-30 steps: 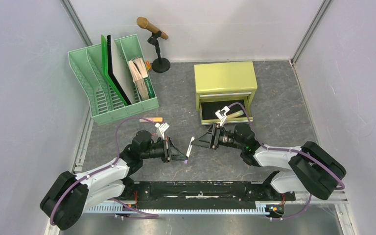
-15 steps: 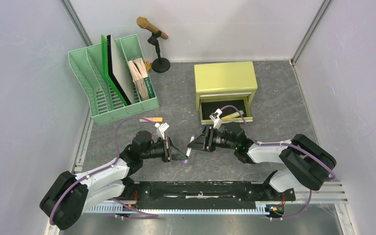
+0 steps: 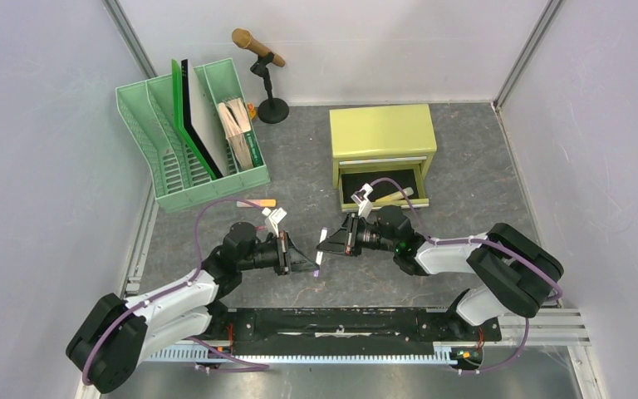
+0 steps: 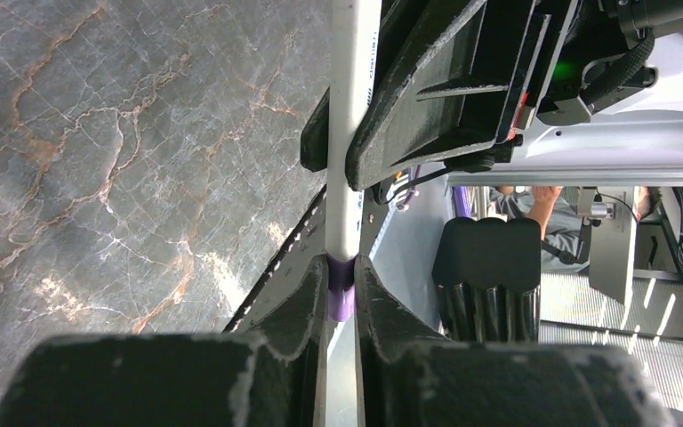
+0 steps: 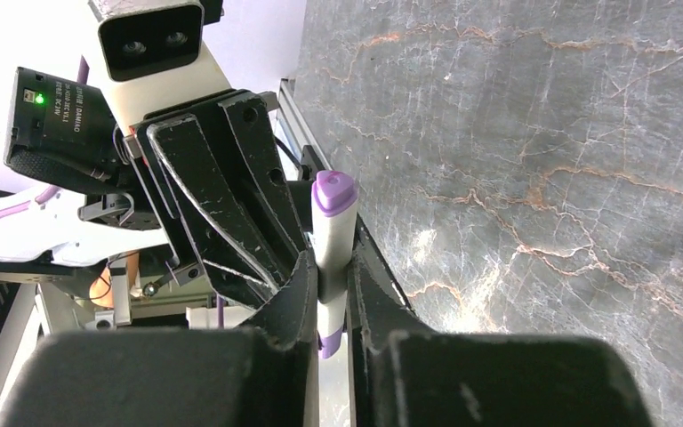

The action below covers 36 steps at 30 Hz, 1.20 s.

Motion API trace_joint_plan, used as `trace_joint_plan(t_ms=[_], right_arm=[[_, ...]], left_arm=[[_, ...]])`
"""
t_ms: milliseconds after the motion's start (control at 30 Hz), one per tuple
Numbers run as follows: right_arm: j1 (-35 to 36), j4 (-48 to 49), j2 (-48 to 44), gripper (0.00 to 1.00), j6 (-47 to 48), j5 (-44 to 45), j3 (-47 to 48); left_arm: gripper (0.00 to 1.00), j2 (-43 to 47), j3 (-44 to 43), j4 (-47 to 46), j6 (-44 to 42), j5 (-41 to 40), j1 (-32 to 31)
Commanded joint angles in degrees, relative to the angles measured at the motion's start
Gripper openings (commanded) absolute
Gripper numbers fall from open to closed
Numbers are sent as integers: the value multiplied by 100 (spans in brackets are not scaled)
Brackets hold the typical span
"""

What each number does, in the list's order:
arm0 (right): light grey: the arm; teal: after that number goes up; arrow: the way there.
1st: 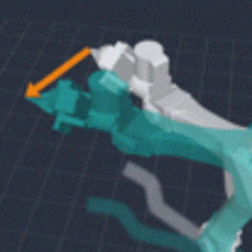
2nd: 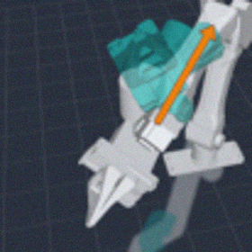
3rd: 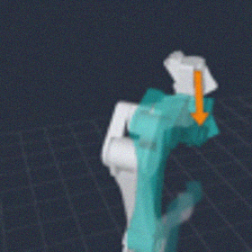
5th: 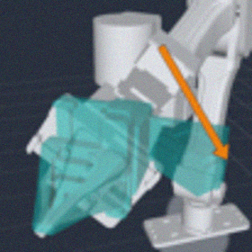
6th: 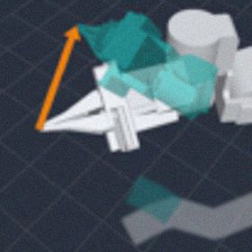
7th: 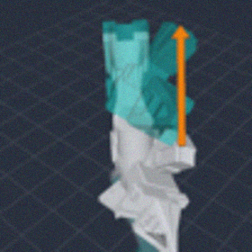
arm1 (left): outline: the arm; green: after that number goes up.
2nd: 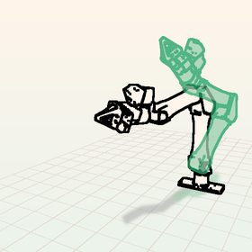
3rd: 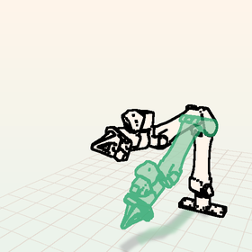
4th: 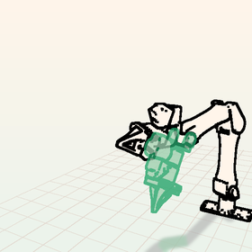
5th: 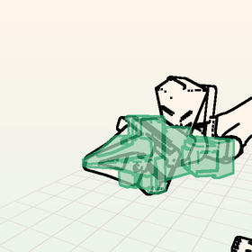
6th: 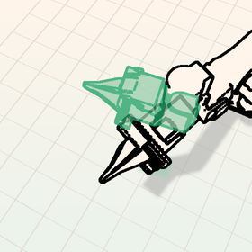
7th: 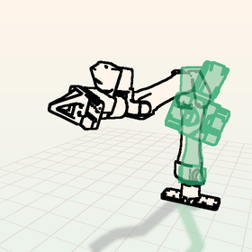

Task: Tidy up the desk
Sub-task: Place the stationery in the drawer.

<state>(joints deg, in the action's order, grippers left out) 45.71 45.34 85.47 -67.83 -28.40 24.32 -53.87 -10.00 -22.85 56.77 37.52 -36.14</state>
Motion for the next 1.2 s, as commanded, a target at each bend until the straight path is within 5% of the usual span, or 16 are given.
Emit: trace_joint_plan(t_ms=[0, 33, 133, 167, 667, 1167], right_arm=[[32, 241, -2, 5, 80, 1, 143], [21, 207, 0, 4, 97, 1, 150], [25, 136, -25, 3, 152, 10, 161], [27, 116, -42, 2, 157, 10, 161], [-275, -451, -540, 1, 423, 163, -240], [-2431, -1610, -1590, 2, 1157, -368, -468]], left_arm=[[10, 75, -63, -193, 149, 12, -34], [22, 57, -63, -188, 149, -2, -39], [94, -3, -118, 41, 134, -147, -42], [99, -26, -141, 147, 128, -183, -39], [100, -193, -275, 130, 79, -78, -38], [100, 90, -178, 152, 96, -149, -37]])
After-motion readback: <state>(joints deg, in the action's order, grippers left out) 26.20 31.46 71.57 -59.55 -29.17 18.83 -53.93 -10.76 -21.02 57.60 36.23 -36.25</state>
